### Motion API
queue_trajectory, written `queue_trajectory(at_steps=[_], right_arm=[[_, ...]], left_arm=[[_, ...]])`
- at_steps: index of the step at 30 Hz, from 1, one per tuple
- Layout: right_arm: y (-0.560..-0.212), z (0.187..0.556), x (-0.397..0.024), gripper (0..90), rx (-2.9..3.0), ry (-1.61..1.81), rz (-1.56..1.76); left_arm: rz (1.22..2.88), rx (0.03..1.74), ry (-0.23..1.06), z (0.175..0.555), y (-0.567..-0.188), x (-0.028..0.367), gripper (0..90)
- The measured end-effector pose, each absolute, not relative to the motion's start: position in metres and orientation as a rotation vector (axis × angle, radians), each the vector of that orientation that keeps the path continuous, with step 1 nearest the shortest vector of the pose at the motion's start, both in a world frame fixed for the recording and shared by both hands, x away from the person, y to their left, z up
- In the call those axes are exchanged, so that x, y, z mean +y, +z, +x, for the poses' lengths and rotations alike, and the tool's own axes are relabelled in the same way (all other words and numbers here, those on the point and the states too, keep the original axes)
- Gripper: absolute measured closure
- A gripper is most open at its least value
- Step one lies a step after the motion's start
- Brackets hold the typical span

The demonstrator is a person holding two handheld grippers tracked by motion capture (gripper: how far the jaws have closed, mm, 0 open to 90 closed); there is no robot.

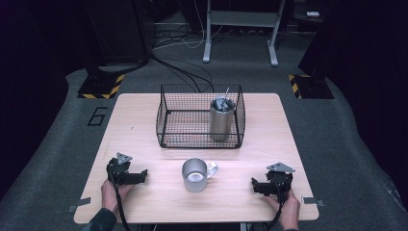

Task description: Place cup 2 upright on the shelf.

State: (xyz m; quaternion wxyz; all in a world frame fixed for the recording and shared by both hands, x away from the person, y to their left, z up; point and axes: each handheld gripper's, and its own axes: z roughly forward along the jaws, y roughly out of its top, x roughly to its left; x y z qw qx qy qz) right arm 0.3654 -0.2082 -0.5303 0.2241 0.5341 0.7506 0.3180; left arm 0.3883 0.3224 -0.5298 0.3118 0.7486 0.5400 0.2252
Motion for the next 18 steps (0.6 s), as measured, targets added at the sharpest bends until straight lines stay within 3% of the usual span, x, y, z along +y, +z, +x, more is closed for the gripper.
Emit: queue_trajectory(at_steps=[7,18], right_arm=[[-0.53,0.365,-0.213,0.0,2.108,0.897,1.432],[-0.53,0.375,-0.217,0.0,2.19,0.923,1.337]], left_arm=[[1.924,1.384,0.523,0.379,-0.521,0.32,0.5],[1.896,1.188,0.483,0.359,-0.477,0.283,0.9]])
